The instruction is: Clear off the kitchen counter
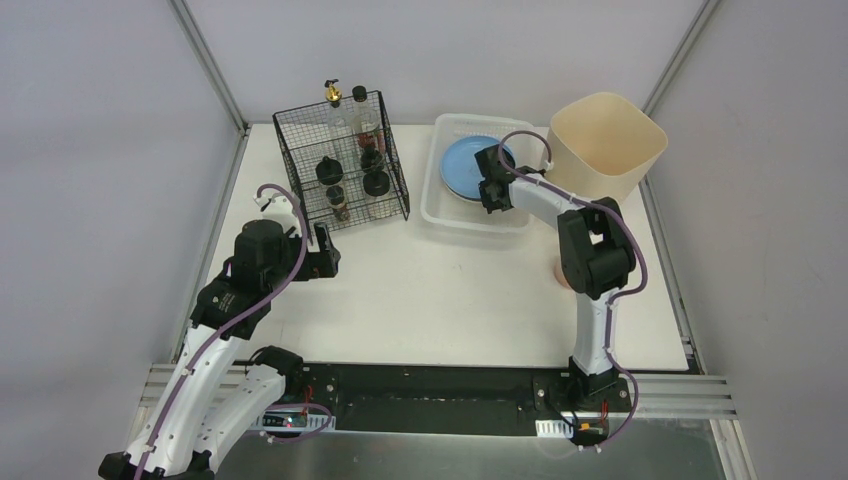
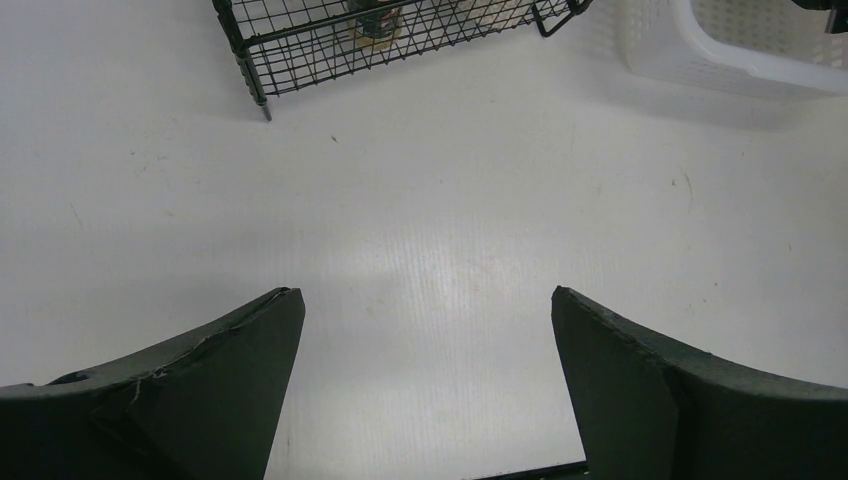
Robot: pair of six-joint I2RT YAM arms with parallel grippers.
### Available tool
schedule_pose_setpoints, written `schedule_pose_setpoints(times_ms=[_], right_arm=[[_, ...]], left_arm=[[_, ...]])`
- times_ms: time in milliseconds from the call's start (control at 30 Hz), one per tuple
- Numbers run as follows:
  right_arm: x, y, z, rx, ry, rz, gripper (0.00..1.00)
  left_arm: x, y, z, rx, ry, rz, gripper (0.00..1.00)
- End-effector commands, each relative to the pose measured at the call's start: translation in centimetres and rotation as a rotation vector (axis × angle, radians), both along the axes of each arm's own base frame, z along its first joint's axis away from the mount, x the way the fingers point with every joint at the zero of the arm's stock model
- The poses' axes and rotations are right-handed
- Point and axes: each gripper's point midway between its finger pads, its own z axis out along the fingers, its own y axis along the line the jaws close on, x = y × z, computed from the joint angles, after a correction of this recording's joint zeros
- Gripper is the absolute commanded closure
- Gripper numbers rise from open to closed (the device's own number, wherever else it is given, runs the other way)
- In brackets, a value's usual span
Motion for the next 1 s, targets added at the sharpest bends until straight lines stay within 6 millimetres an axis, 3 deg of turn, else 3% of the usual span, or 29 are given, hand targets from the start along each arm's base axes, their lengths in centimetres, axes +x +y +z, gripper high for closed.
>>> schedule_pose_setpoints(times_ms=[0,167,300,733,967], right_arm=[[1.7,0.0,0.8,0.058,-0.048,-0.058,0.91],[1.5,-0.2,0.5,0.049,-0.036,-0.048,0.60],[1.3,-0.3,1.7,0.042,-0.054,-0.019,0.45],[-0.5,-0.1,9.9,-0.010,-0.162,0.120,0.42],[-3.8,-0.4,13.5,-0.062,-0.174,0.231,0.41]], left_arm=[[0.2,-0.1,0.3,-0.005,-0.008,-0.005,0.01],[0.2,-0.1,0.3,-0.004,-0.007,-0.005,0.01],[0.3,-0.1,0.2,-0.002,-0.004,-0.004,0.01],[0.3,0.0,0.2,0.002,-0.006,0.001,0.01],[0.2,0.0,0.2,0.001,-0.005,0.001,0.01]])
